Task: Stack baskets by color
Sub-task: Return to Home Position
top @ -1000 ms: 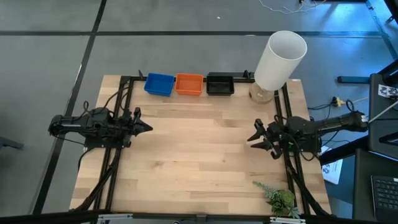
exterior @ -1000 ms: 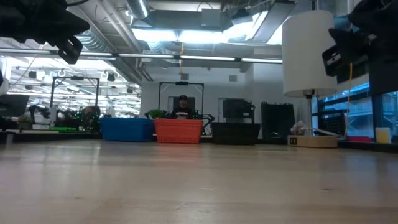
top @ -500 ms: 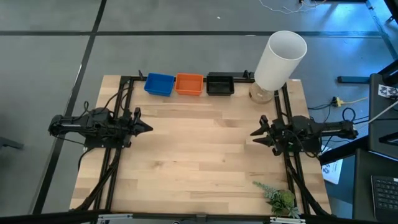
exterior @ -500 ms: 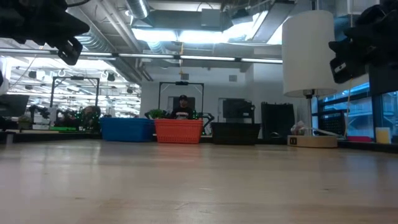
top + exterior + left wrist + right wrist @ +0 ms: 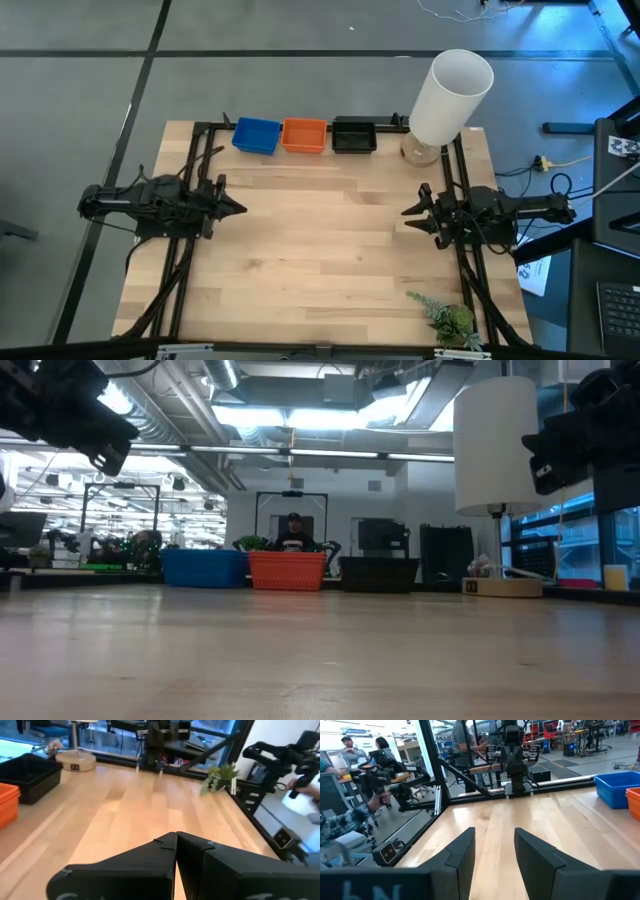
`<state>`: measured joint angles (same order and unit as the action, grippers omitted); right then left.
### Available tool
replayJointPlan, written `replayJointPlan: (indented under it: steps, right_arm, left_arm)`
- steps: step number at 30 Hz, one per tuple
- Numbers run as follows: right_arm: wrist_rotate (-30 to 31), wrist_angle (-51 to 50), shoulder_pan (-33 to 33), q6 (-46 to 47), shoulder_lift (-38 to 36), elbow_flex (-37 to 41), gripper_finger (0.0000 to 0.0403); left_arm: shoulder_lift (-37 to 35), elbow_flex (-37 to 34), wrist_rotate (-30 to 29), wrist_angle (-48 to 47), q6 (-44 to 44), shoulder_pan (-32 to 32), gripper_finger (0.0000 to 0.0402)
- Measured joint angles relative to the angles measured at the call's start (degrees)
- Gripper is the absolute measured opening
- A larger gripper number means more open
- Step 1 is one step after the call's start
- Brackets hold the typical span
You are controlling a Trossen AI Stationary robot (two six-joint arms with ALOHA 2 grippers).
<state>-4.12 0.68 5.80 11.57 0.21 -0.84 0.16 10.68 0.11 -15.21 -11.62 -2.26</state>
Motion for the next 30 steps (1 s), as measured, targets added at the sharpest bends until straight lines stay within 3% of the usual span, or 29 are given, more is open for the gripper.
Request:
replayJointPlan:
  steps: [12, 30]
  right_arm:
    - [0.0, 0.1, 0.0, -0.1, 0.0, 0.0, 0.0136]
    - [0.0, 0.2, 0.0, -0.1, 0.0, 0.0, 0.0136]
  left_arm:
    - [0.0, 0.0, -4.4, -4.9, -4.2, 0.0, 0.0000]
    - [0.0, 0.0, -4.4, -4.8, -5.8, 0.0, 0.0000]
